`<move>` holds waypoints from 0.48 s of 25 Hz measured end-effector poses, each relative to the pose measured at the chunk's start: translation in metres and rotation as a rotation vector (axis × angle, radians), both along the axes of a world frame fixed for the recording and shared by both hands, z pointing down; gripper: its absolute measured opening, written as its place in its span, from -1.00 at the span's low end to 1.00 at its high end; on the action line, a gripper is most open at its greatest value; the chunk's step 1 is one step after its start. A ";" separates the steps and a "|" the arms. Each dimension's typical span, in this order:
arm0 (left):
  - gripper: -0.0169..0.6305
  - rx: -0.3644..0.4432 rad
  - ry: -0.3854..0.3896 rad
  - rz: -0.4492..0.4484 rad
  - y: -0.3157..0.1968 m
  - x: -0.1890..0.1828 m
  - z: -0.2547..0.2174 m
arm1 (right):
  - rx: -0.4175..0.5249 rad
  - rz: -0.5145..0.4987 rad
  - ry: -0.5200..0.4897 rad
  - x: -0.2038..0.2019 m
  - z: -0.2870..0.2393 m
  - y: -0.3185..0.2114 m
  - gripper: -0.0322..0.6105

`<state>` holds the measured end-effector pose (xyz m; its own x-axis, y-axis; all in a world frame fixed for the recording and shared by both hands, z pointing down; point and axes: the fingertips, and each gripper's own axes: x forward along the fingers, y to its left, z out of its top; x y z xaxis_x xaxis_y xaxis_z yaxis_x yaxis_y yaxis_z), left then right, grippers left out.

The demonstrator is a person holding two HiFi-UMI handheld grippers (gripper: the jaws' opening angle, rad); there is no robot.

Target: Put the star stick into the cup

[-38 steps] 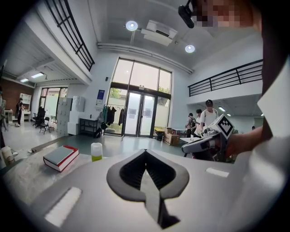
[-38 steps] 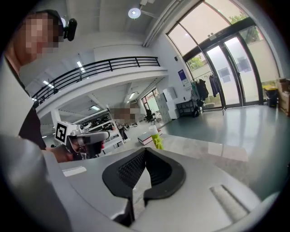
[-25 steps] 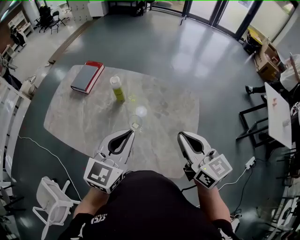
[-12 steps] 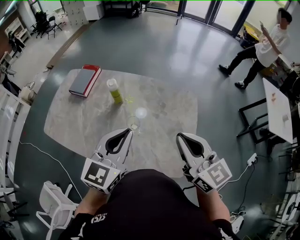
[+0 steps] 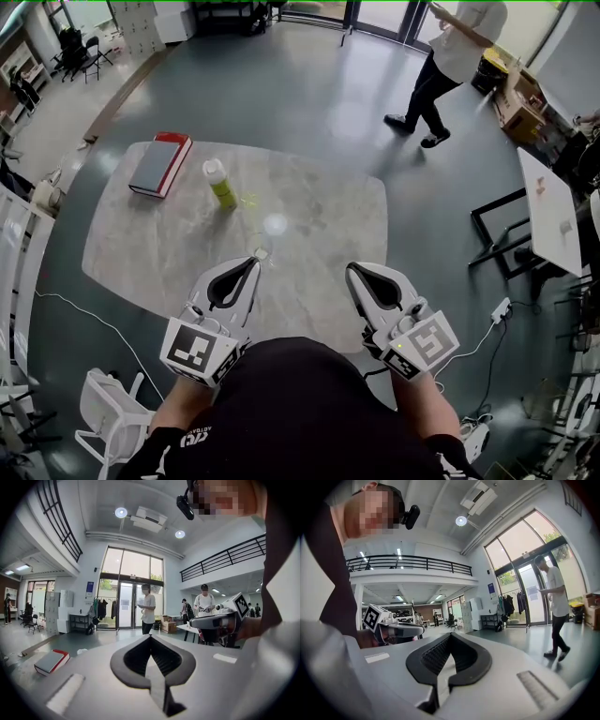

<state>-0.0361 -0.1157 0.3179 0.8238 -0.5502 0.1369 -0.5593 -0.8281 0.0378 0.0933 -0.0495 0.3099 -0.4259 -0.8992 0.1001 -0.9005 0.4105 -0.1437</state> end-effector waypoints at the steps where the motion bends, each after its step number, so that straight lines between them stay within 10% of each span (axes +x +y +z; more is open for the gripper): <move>1: -0.95 0.000 0.000 0.002 0.000 0.001 0.000 | 0.000 0.002 0.001 0.001 0.000 0.000 -0.86; 12: -0.95 -0.002 -0.007 0.010 0.003 0.007 0.001 | -0.003 0.006 -0.008 0.005 0.001 0.003 -0.87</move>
